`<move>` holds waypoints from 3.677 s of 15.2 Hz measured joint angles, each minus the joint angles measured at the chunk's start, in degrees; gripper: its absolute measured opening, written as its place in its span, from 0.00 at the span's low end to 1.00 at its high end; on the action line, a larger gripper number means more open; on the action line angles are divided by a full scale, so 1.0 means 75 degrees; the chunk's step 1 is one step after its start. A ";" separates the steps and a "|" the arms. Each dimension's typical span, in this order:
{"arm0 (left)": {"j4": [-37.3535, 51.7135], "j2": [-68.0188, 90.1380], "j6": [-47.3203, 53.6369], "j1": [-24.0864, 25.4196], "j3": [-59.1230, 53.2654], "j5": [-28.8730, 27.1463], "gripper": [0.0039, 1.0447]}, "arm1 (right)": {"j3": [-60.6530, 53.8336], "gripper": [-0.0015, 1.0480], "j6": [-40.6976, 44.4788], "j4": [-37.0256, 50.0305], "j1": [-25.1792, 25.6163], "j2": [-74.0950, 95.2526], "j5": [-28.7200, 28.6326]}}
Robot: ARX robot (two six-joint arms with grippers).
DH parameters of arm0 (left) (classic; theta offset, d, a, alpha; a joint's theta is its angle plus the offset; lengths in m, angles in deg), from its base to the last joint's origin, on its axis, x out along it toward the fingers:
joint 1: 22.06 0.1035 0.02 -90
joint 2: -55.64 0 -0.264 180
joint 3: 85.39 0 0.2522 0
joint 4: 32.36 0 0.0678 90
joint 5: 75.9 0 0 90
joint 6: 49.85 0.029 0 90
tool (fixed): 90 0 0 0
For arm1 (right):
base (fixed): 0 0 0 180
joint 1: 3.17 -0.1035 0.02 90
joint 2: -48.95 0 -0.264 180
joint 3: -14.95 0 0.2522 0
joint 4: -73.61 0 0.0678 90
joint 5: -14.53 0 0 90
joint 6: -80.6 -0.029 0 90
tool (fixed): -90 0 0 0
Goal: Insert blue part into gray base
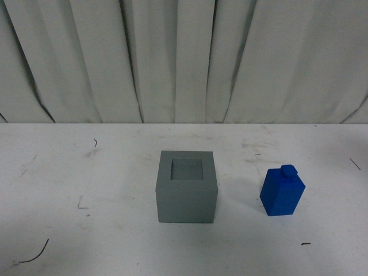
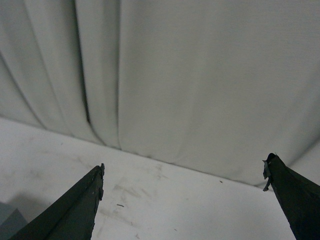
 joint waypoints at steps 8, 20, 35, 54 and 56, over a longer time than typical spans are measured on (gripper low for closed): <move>0.0000 0.0000 0.0003 0.0000 0.0000 0.0000 0.94 | 0.4106 0.94 0.7271 -0.7819 -0.0312 0.2439 -0.3200; 0.0000 0.0000 0.0000 0.0000 0.0000 0.0000 0.94 | 0.7131 0.94 1.1389 -1.2097 -0.1612 0.5546 -0.0761; 0.0000 0.0000 0.0000 0.0000 0.0000 0.0000 0.94 | 0.7163 0.46 1.0168 -1.1444 -0.2025 0.6219 0.0239; 0.0000 0.0000 0.0000 0.0000 0.0000 0.0000 0.94 | 0.9457 0.45 0.7571 -1.2695 -0.4409 0.5913 -0.0221; 0.0000 0.0000 0.0003 0.0000 0.0000 0.0000 0.94 | 0.9591 0.44 0.7428 -1.2695 -0.4421 0.6047 -0.0172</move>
